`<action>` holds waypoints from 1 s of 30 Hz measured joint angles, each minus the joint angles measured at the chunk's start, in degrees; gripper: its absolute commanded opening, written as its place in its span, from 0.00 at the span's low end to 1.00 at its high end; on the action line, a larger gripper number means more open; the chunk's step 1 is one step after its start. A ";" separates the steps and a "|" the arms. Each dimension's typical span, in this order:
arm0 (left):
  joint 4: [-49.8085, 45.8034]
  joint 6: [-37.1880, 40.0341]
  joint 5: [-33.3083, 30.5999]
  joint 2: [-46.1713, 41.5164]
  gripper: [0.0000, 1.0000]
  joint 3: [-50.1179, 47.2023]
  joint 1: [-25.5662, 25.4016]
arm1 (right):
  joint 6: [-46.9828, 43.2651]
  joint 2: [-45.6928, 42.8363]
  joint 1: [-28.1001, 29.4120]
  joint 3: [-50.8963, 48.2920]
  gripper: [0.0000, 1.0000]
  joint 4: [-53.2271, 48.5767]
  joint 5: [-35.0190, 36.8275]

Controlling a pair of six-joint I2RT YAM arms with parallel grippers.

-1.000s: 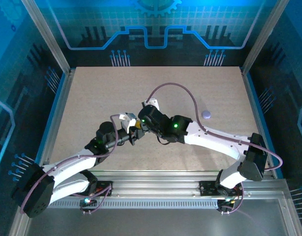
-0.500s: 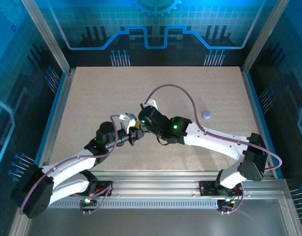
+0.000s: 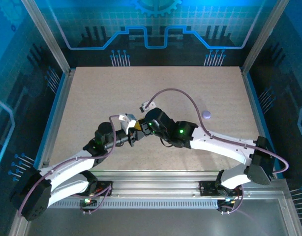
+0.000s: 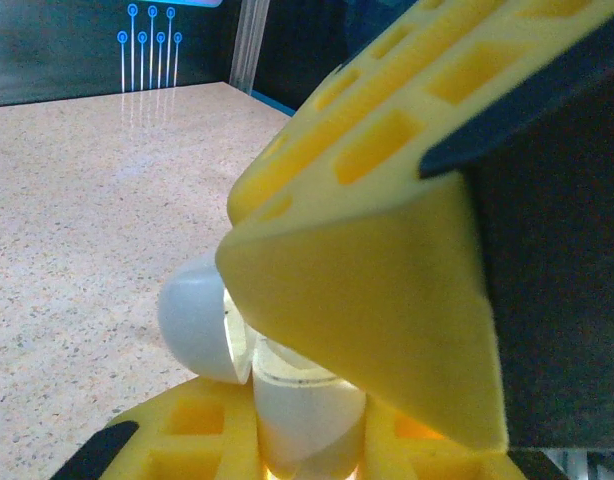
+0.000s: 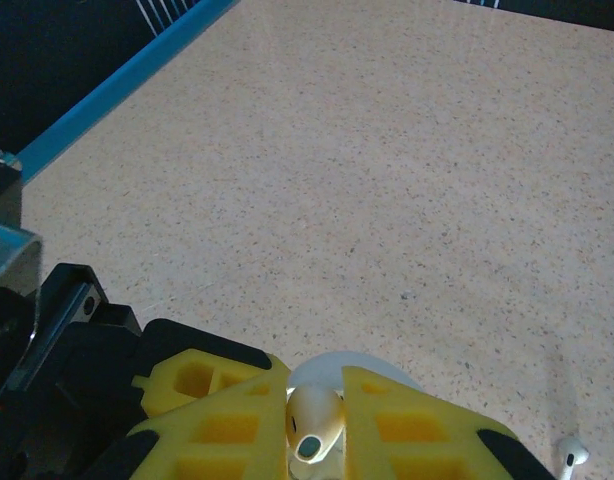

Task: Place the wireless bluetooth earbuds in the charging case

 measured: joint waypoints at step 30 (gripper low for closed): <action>3.13 15.08 -9.18 -1.14 0.10 -0.39 -4.68 | 3.61 -3.98 -1.64 -1.53 0.17 1.20 -2.82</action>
